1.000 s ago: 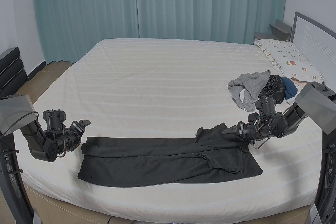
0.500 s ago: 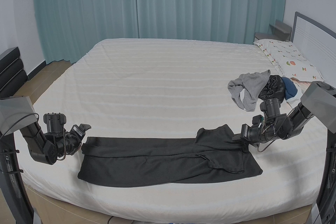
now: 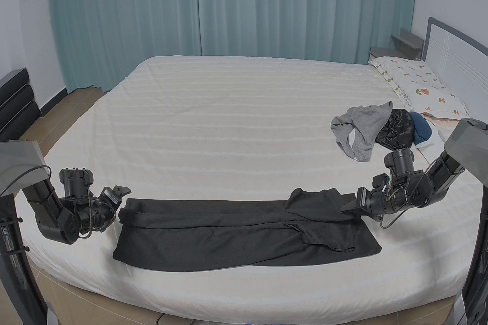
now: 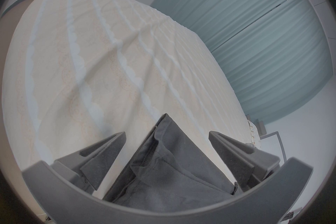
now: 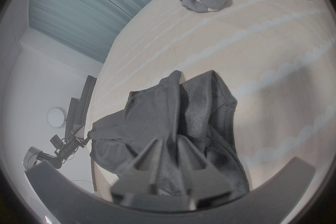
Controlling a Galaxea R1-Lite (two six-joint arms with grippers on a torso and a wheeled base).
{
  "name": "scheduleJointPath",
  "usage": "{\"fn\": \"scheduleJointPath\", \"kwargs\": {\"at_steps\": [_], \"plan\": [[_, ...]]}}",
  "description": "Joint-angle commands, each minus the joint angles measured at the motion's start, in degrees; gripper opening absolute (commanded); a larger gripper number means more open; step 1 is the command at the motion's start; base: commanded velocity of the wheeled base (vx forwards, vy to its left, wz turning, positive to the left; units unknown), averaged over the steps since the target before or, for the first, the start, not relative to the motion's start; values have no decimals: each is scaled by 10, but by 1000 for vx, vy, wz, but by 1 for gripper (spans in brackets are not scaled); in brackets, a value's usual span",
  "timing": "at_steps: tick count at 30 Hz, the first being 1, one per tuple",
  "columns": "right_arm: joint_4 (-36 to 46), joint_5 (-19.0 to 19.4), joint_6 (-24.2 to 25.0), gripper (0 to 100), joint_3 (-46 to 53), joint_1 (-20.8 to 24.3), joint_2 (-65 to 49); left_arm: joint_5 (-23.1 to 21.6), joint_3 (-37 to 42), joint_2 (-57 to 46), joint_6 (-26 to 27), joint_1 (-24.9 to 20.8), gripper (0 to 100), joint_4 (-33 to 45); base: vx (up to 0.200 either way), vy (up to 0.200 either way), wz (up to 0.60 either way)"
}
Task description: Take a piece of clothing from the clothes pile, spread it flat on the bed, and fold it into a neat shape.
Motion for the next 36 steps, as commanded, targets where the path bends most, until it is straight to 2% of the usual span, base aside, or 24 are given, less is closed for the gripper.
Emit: {"fn": "scheduleJointPath", "kwargs": {"at_steps": [1, 4, 9, 13, 14, 15, 18, 21, 28, 36], "plan": [[0, 0, 7, 100, 6, 1, -9, 0, 21, -36, -1, -4, 100, 11, 0, 0, 0], [0, -3, 25, 100, 23, 0, -38, -1, 24, -45, -2, -10, 100, 35, 0, 0, 0], [-1, -21, 105, 100, 53, 12, -89, 0, 22, -39, -3, -27, 100, 60, 0, 0, 0], [-1, -56, 150, 100, 72, 27, -109, 4, 13, -35, -3, -28, 100, 58, 0, 0, 0], [-1, -74, 174, 100, 76, 37, -111, 8, 6, -25, -4, -27, 100, 58, 0, 0, 0], [0, -81, 185, 100, 78, 40, -111, 8, 6, -23, -5, -27, 0, 57, 0, 0, 0], [6, -144, 240, 100, 78, 66, -109, 9, 6, -9, -8, -28, 0, 59, 0, 0, 0], [8, -184, 269, 100, 80, 85, -107, 9, 5, -11, -8, -29, 0, 59, 0, 0, 0], [7, -195, 304, 100, 72, 105, -81, 10, 5, -18, -8, -27, 0, 59, 0, 0, 0], [7, -202, 329, 100, 12, 101, -16, 10, 8, -31, -9, -29, 0, 60, 0, 0, 0]]}}
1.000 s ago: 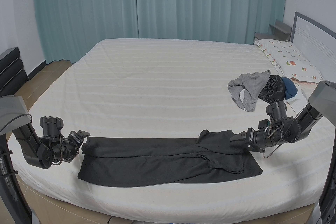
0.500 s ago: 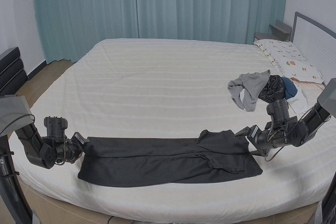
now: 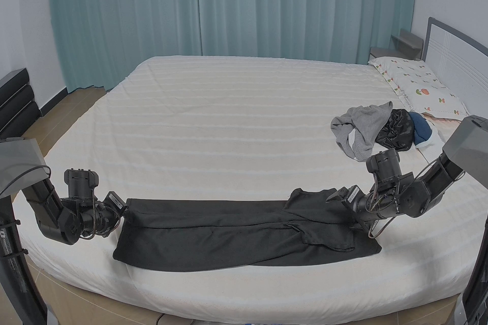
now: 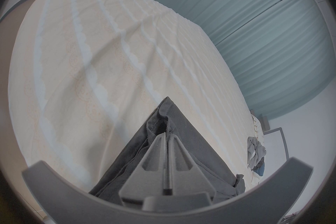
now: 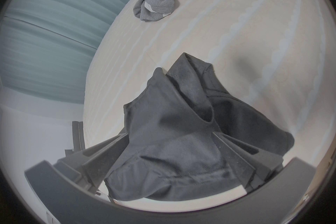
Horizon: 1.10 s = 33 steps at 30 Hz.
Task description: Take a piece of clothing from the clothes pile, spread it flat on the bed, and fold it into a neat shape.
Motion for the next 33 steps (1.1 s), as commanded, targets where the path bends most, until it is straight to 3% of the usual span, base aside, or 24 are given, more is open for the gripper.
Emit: {"fn": "scheduleJointPath", "kwargs": {"at_steps": [1, 2, 3, 16, 28, 33], "plan": [[1, -2, 9, 100, -39, -2, 50, 0, 1, -5, 0, 0, 0, 0, 0, 0, 0], [2, -2, 10, 100, -42, -2, 52, 0, 1, -5, 0, 0, 0, 0, 0, 0, 0], [3, -2, 10, 0, -56, -4, 64, 0, 1, -4, 0, 0, 0, 0, 0, 0, 0], [0, -6, 8, 0, -69, -13, 46, 3, -10, -8, 0, 0, 0, -2, 0, 0, 0], [-10, -7, 8, 0, -226, -33, 80, 28, -116, -9, -1, 4, 0, -4, 0, 0, 0], [-52, -7, -4, 0, -240, -37, 90, 42, -127, -9, -27, 2, 0, -9, 0, 0, 0]]}}
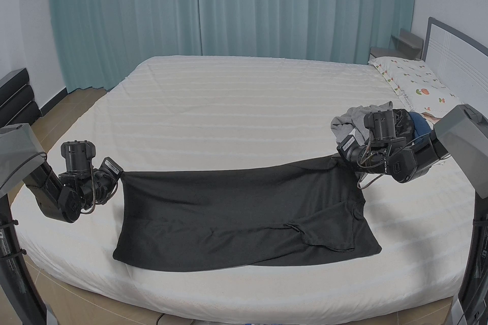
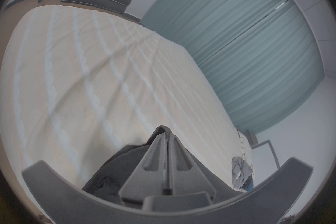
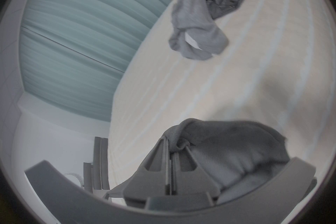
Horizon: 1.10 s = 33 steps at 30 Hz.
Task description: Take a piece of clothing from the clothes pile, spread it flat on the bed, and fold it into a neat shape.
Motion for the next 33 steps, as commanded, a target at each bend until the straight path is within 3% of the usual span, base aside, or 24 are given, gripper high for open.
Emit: {"fn": "scheduleJointPath", "kwargs": {"at_steps": [1, 7, 12, 19, 26, 27, 33], "plan": [[-25, 0, -7, 0, -11, -5, 18, 6, -15, 2, -13, 0, 0, -4, 0, 0, 0], [-26, 0, -19, 0, 11, -4, 15, 7, -5, 13, -10, -2, 0, -18, 0, 0, 0], [-29, 5, -44, 0, 87, -5, -1, 2, 52, 14, -1, -1, 0, -46, 0, 0, 0], [-29, 12, -109, 0, 187, -7, -20, 0, 154, 21, 121, -3, 0, -53, 0, 0, 0], [-29, 37, -125, 0, 212, -7, -13, 1, 166, 59, 134, -7, 0, -53, 0, 0, 0], [-30, 37, -124, 100, 212, -7, -13, 0, 167, 60, 134, -7, 100, -53, 0, 0, 0], [-30, 39, -118, 100, 219, -12, -51, 0, 178, 33, 132, -6, 100, -52, 0, 0, 0]]}}
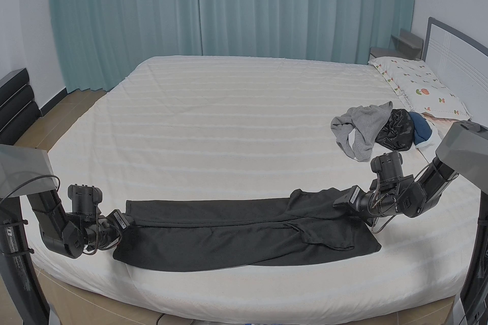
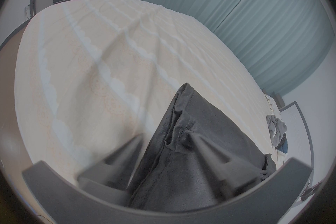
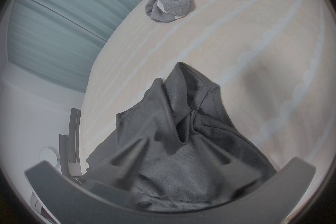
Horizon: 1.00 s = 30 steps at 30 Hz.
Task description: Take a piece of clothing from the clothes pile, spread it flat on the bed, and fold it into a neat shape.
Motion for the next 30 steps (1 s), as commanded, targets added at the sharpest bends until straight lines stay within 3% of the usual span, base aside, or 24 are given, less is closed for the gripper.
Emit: {"fn": "scheduleJointPath", "kwargs": {"at_steps": [1, 6, 11, 15, 20, 21, 30], "plan": [[0, 4, 2, 100, 5, -11, -42, 0, 10, -26, -3, 4, 100, 2, 0, 0, 0], [1, 42, 2, 100, -5, -37, -71, -8, -26, -45, -14, 27, 100, 9, 0, 0, 0], [1, 82, 2, 100, -43, -62, -27, -17, -136, 6, -70, 25, 100, 66, 0, 0, 0], [1, 91, 3, 100, -70, -64, 13, -18, -191, 52, -72, 17, 100, 90, 0, 0, 0], [1, 100, 9, 100, -104, -68, 46, -14, -195, 68, -65, 5, 100, 89, 0, 0, 0], [1, 103, 16, 100, -109, -69, 50, -13, -195, 69, -64, 4, 0, 89, 0, 0, 0], [0, 105, 28, 100, -125, -77, 62, -4, -201, 68, -68, 9, 0, 85, 0, 0, 0]]}}
